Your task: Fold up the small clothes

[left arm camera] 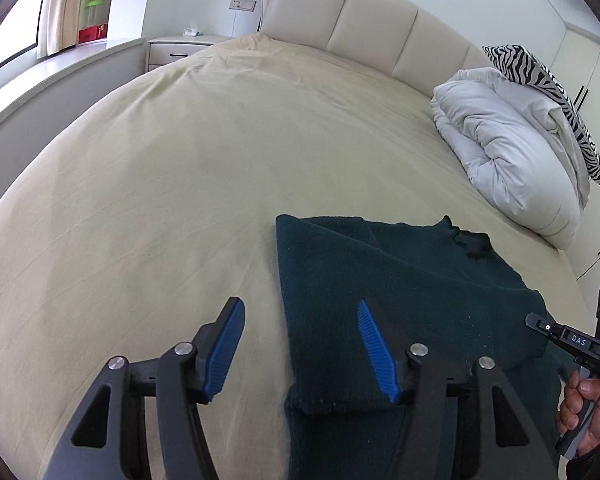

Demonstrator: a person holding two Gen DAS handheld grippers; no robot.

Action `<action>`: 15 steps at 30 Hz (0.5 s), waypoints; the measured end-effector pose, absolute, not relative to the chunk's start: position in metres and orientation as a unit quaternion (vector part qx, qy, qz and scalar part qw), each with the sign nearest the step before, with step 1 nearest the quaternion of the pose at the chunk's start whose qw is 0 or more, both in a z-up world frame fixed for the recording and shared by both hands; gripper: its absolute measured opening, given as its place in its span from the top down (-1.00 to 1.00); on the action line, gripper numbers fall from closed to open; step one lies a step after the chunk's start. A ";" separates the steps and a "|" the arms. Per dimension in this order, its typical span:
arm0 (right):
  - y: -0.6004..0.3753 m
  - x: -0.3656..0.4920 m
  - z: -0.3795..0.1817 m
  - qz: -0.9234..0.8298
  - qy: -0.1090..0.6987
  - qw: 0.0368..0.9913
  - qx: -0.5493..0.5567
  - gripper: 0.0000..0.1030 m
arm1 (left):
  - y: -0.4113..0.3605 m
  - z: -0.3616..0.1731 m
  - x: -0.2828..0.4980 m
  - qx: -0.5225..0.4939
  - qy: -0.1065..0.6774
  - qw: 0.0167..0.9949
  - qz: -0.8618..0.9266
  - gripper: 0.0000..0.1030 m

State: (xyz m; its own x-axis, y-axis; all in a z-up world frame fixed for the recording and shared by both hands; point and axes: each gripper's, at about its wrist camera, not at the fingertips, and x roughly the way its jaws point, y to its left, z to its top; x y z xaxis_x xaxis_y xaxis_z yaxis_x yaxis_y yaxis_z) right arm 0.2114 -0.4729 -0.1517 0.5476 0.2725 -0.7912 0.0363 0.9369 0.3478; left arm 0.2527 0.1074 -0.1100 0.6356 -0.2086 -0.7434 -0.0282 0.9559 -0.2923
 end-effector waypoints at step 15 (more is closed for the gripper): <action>-0.477 0.218 -0.173 0.055 0.473 0.862 0.172 0.89 | 0.099 -0.149 0.292 -0.088 0.443 0.892 -0.038 0.64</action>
State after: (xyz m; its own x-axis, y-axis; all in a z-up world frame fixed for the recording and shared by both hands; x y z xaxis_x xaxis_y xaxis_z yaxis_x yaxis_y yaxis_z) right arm 0.2178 -0.4773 -0.1727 0.5468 0.2579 -0.7965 0.0672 0.9348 0.3488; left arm 0.2923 0.0993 -0.1486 0.6053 -0.1456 -0.7826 -0.0107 0.9816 -0.1909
